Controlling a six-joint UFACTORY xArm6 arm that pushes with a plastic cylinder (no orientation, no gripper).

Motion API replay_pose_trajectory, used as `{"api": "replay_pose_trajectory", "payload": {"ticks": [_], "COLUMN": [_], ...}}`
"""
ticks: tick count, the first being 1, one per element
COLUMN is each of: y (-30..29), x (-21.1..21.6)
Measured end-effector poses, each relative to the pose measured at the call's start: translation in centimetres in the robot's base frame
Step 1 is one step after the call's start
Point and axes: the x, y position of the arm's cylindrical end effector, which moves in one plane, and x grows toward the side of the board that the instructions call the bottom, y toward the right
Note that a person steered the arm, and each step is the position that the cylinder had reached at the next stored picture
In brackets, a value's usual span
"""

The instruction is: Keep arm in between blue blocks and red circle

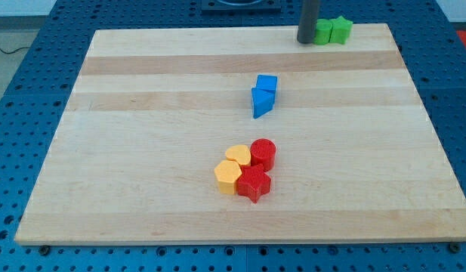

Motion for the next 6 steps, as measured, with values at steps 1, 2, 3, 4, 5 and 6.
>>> {"api": "replay_pose_trajectory", "payload": {"ticks": [1,2,3,4,5,6], "y": [-0.4,-3.2,1.9,3.7,-3.3,-8.8], "x": [0.3,4.9,12.7,17.0,17.1,19.8]}}
